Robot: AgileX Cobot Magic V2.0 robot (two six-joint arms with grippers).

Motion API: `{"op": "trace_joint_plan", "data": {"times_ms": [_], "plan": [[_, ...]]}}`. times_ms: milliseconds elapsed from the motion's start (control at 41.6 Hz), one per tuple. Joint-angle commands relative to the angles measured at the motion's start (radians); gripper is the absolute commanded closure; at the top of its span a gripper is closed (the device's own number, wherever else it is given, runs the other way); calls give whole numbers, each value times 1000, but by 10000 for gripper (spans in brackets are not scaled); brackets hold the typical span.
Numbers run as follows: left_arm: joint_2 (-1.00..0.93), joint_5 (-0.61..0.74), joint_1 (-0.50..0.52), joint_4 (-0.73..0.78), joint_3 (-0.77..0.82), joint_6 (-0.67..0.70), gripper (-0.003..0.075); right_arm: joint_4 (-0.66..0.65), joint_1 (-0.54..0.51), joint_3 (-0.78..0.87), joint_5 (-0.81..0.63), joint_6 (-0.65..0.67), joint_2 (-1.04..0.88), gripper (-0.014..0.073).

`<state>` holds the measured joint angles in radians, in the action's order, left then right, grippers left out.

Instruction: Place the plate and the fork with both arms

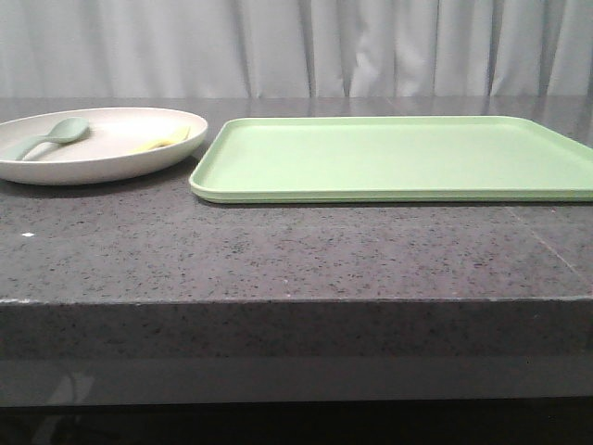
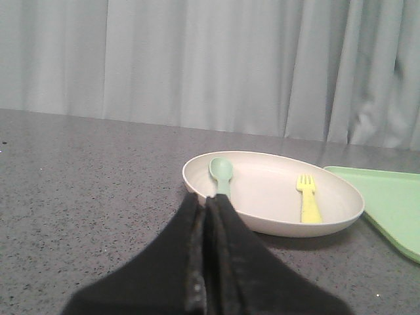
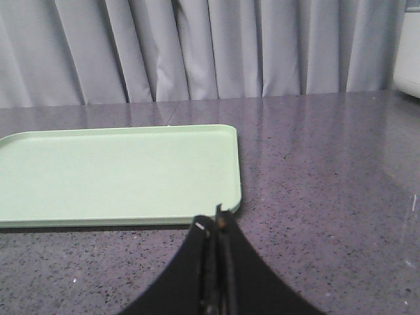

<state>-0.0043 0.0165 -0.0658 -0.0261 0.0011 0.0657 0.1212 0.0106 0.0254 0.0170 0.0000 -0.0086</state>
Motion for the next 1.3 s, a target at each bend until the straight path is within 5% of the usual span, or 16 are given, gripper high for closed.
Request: {"op": "trace_joint_plan", "data": {"times_ms": [0, 914, 1274], "plan": [[-24, 86, 0, -5, 10, 8, 741, 2, -6, -4, -75, -7, -20, 662], [-24, 167, 0, -5, -8, 8, 740, 2, -6, -20, -133, -7, -20, 662], [97, -157, 0, -5, -470, 8, 740, -50, -6, -414, 126, -7, 69, 662]]}}
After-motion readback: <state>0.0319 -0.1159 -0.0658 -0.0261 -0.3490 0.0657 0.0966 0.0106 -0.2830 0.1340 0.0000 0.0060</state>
